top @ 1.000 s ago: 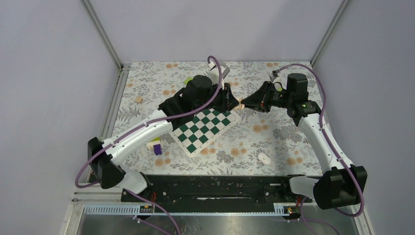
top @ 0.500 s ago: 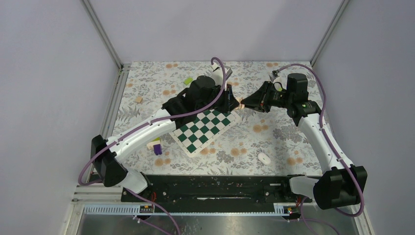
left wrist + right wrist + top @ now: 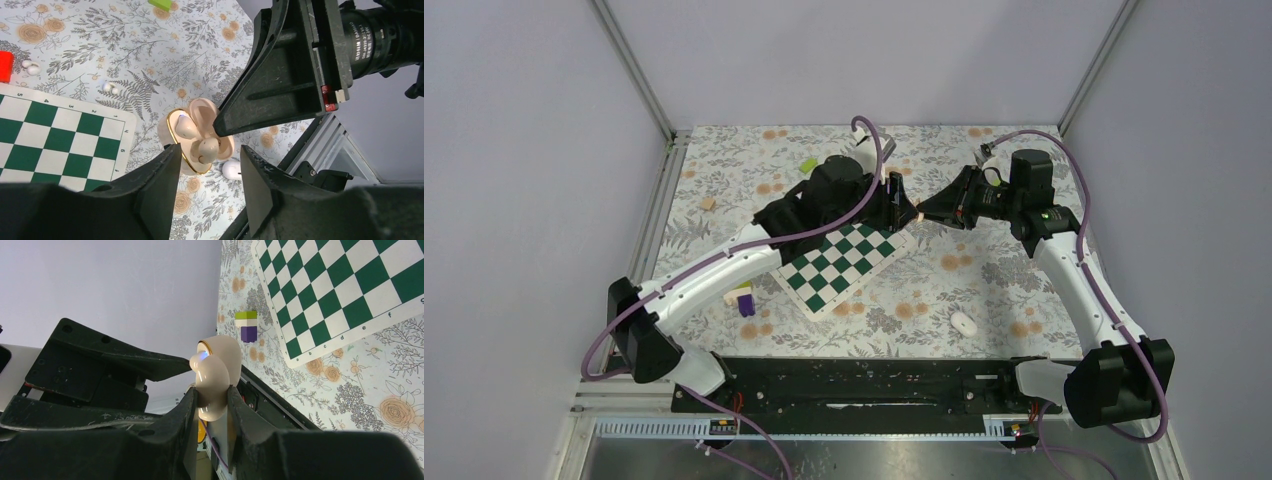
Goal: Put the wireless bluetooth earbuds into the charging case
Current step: Place the earbud in the charging case.
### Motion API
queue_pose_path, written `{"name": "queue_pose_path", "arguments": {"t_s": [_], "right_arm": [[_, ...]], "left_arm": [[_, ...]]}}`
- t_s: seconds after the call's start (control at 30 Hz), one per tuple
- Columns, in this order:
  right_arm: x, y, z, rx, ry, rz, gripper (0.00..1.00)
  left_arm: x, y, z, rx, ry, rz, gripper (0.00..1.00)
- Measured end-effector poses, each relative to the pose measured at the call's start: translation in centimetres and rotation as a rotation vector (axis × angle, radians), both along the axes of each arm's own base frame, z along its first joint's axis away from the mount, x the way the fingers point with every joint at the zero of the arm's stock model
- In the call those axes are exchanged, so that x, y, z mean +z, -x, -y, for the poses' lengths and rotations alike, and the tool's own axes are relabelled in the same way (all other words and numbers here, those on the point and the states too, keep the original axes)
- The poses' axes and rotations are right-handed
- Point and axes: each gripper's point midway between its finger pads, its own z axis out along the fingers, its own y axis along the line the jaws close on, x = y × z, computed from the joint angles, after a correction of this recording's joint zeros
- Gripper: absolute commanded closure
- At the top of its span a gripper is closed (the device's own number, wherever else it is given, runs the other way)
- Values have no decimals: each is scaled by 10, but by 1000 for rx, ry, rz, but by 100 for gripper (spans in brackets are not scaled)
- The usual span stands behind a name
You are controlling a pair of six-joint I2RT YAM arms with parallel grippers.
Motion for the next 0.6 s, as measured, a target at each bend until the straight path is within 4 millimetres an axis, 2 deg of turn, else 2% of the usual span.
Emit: {"name": "queue_pose_path", "arguments": {"t_s": [0.2, 0.6], "right_arm": [[1, 0, 0, -1, -2, 0, 100], [1, 0, 0, -2, -3, 1, 100]], "left_arm": [[5, 1, -2, 45, 8, 7, 47], [-17, -9, -5, 118, -44, -29, 54]]}}
